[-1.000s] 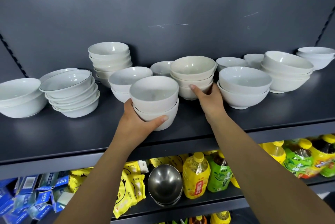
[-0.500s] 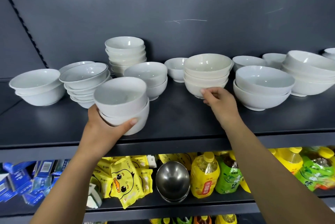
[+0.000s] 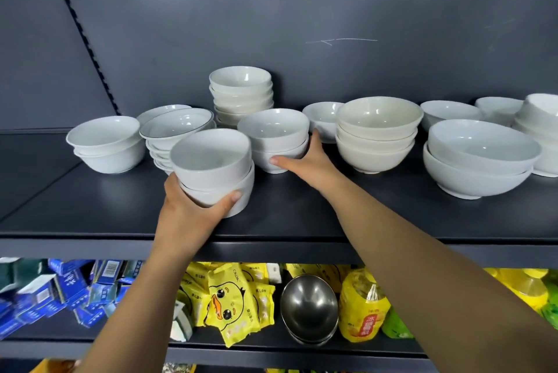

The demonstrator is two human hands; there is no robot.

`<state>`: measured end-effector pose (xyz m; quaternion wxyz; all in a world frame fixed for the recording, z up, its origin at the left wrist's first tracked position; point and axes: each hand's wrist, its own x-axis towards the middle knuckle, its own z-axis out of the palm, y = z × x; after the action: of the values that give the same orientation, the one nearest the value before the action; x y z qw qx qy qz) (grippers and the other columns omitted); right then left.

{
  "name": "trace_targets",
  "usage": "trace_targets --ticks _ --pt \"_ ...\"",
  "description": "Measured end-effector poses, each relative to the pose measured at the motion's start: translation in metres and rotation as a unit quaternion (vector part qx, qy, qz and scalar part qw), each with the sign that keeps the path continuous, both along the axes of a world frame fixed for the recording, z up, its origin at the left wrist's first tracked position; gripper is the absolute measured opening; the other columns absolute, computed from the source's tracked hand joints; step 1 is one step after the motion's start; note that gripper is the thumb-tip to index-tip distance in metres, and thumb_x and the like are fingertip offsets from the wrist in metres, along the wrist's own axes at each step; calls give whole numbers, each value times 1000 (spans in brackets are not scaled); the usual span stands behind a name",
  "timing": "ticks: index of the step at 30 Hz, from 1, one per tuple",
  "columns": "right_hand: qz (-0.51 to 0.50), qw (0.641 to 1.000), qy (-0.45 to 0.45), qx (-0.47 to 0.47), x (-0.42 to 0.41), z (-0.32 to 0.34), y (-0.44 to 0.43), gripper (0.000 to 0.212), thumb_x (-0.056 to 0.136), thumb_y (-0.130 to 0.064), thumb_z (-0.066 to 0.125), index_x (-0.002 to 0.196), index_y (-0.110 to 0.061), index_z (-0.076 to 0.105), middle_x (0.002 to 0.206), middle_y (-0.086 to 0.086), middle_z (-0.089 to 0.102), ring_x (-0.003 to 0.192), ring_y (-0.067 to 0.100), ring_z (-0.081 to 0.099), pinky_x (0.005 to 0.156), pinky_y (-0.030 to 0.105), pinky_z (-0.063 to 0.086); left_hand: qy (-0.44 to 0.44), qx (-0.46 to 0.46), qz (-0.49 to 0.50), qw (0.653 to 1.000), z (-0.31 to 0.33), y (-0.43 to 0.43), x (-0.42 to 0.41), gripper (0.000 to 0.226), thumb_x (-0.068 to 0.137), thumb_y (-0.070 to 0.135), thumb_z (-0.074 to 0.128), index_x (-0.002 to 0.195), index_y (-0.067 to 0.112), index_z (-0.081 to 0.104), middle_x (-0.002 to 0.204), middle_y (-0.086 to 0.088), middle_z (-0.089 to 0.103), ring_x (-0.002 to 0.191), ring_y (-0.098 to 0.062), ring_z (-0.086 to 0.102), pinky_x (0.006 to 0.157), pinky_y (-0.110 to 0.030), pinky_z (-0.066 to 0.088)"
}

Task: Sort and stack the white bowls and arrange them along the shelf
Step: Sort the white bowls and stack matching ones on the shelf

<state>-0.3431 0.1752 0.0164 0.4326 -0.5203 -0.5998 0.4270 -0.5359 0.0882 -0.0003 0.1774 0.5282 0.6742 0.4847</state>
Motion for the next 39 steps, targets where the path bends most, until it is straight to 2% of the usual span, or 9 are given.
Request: trace_targets --ticks 2,5,7,14,23,28,34,38,39 --pt "-2 1000 19 11 0 -1 6 103 72 -24 78 146 -20 5 145 -7 29 132 10 30 96 17 24 3 3 -6 1000 -1 -1 1 94 66 40 78 139 14 24 139 -5 42 126 -25 41 95 -31 35" --pt "0 999 39 31 -2 -4 11 90 68 -20 81 139 -24 27 127 -14 45 120 6 43 93 19 33 5 2 -11 1000 -2 -1 0 93 68 40 77 139 15 23 138 -4 43 124 -24 43 91 -29 35" --pt "-11 999 35 38 -2 -8 12 87 64 -23 83 135 -25 35 126 -14 50 119 7 47 93 21 36 9 2 -11 1000 -2 -1 0 92 69 41 76 139 14 22 138 -5 43 124 -25 42 92 -30 35" --pt "-34 997 17 61 13 -13 -5 85 60 -25 85 132 -23 40 126 -11 54 116 10 50 99 29 42 9 -14 -24 1000 -2 2 0 98 71 41 74 142 11 14 143 -9 36 129 -27 37 101 -35 33" --pt "-35 996 17 86 43 -11 -62 84 64 -18 82 135 -28 36 125 -14 51 113 4 47 77 8 40 -17 -43 -43 998 -3 24 12 104 74 44 70 144 8 2 148 -10 26 133 -28 30 106 -36 28" --pt "-24 997 -5 75 58 -9 -75 88 65 -21 81 138 -27 34 126 -15 49 117 5 45 91 18 37 -12 -65 -52 996 -1 40 24 104 78 45 66 144 4 -3 149 -14 26 134 -31 30 108 -38 26" --pt "4 998 -4 65 71 -8 -80 80 68 -18 79 133 -33 35 117 -22 49 115 2 46 91 16 40 -20 -77 -55 995 3 55 36 103 79 49 65 145 7 -3 144 -12 35 133 -33 31 110 -41 26" --pt "27 998 29 58 75 -10 -79 75 68 -14 78 129 -33 38 119 -21 52 116 2 47 100 25 41 -71 -46 -56 995 1 53 27 113 61 62 71 143 6 16 146 -10 34 134 -28 34 111 -39 28" --pt "31 997 40 57 77 -11 -78 75 68 -12 78 129 -32 39 120 -19 53 117 4 48 101 28 42 -88 -25 -52 994 0 46 27 107 63 62 70 140 5 23 144 -9 38 131 -25 37 109 -38 31"
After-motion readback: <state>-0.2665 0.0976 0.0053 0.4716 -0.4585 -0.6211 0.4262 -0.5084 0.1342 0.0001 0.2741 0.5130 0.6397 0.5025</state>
